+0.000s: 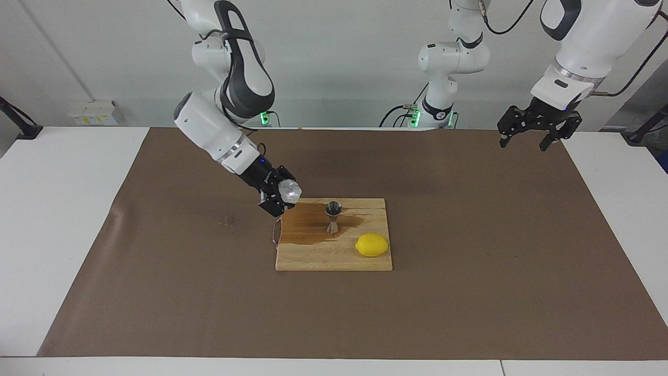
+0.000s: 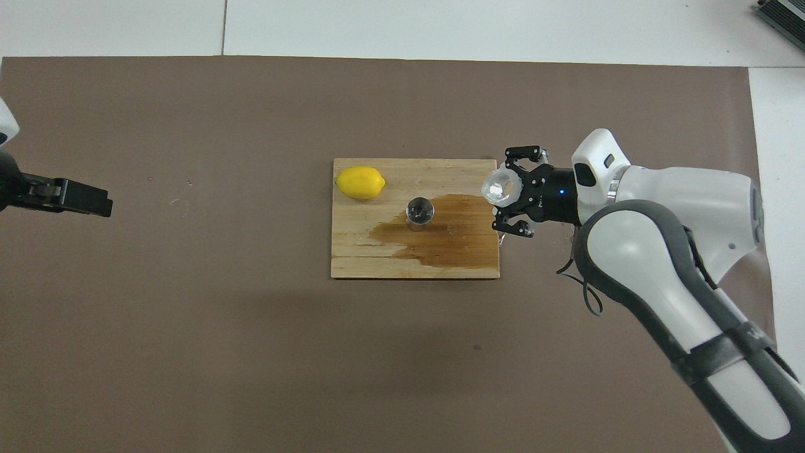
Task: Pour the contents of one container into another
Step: 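Carry the white cup back off the board with the right gripper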
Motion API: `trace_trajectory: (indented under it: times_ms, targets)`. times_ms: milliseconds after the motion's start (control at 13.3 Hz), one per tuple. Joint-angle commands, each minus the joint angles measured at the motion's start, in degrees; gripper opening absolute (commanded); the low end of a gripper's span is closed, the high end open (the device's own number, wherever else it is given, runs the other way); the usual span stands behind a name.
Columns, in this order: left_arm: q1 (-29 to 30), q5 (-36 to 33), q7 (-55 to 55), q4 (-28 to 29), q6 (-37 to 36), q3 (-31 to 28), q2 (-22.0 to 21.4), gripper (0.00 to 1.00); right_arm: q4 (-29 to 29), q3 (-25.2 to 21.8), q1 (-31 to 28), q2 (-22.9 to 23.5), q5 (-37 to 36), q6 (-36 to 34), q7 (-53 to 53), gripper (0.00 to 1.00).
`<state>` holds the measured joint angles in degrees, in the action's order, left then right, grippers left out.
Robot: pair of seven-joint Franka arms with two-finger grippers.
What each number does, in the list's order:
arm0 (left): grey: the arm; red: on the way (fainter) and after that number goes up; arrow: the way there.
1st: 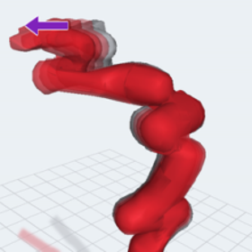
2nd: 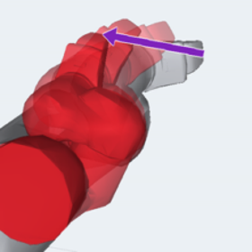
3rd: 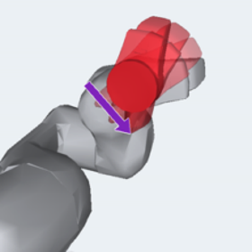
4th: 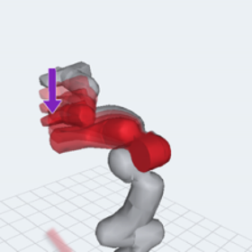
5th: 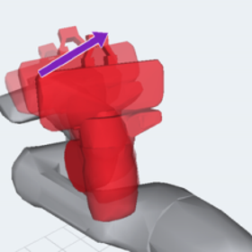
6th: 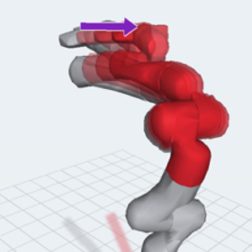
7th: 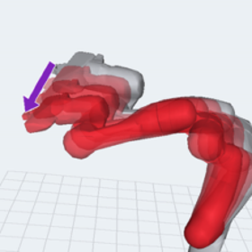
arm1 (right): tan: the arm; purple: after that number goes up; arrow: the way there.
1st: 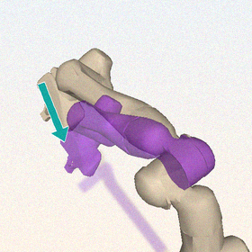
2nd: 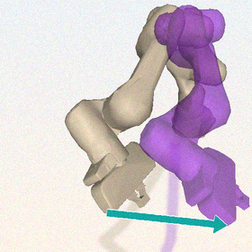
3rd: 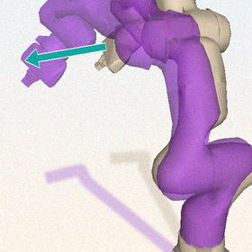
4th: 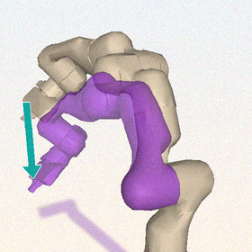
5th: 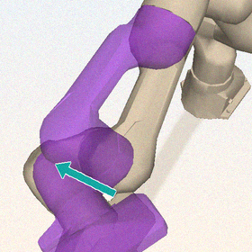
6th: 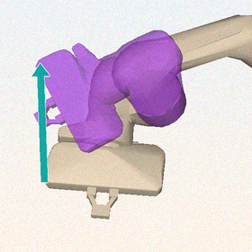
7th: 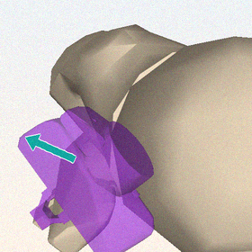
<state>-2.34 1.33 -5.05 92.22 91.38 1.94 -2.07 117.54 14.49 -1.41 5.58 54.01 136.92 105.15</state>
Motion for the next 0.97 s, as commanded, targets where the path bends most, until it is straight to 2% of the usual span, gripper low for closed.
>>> trace_trajectory:
  times_ms: [0,375,675,899]
  targets:
    - [0.8,-0.9,-0.5,0.4,-0.7,0.5,-0.7,1.0,-0.5,0.6,-5.0,0.1,3.2,-5.4,1.9,0.0]
    - [0.8,-0.9,-0.5,0.4,-0.7,0.6,-0.7,1.0,-0.5,0.6,-13.1,3.7,5.2,-11.8,11.0,0.0]
    - [0.8,-0.9,-0.5,0.5,-0.7,0.6,-0.7,1.0,-0.5,0.6,-16.8,6.7,5.7,-14.7,16.8,0.0]
    - [0.8,-0.9,-0.5,0.5,-0.7,0.6,-0.7,1.0,-0.6,0.6,-19.2,11.3,8.7,-16.9,23.8,0.0]
